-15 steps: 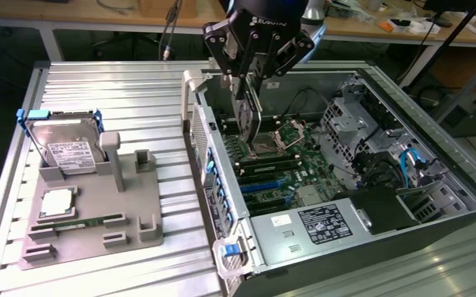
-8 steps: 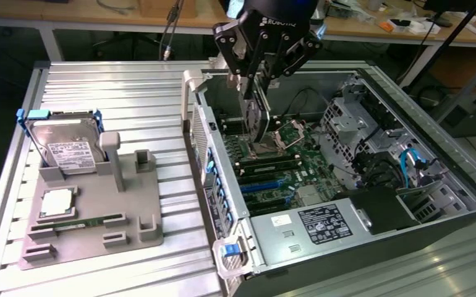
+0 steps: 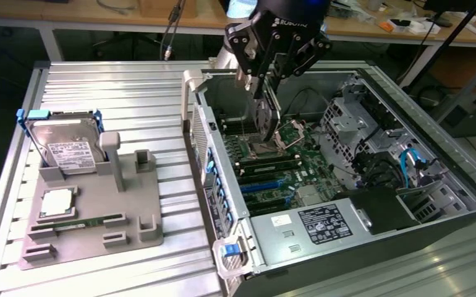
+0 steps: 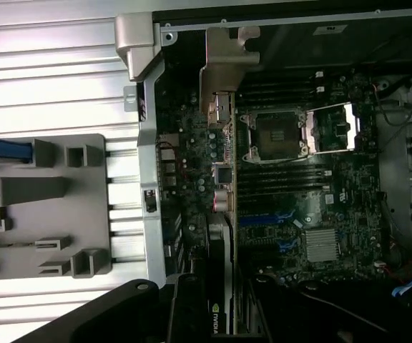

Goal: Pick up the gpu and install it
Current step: 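Pick up the gpu and move the gpu toward the slot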

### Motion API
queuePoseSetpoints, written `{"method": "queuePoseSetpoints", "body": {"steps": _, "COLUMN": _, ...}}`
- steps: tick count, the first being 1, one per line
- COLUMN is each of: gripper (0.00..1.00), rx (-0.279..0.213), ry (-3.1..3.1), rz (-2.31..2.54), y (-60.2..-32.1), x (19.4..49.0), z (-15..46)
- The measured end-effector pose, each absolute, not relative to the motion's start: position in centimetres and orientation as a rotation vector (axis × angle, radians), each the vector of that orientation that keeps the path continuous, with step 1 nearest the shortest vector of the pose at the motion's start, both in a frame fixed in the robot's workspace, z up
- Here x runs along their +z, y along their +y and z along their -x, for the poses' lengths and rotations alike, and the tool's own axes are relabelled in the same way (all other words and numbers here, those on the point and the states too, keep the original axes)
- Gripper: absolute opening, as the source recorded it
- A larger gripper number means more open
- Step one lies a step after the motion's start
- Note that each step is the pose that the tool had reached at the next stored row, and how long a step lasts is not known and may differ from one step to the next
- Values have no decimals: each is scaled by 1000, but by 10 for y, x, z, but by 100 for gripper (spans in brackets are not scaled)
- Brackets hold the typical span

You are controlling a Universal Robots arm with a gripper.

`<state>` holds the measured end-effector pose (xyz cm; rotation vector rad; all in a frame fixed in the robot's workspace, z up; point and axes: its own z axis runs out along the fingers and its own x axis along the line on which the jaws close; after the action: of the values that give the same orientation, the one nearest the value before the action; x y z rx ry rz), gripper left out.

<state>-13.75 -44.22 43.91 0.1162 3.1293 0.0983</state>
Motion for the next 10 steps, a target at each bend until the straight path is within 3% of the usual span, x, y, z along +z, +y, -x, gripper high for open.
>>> {"method": "queuePoseSetpoints", "body": {"steps": 10, "gripper": 27, "rx": 98, "ry": 3129, "rz": -116, "y": -442, "x": 439, "z": 119}}
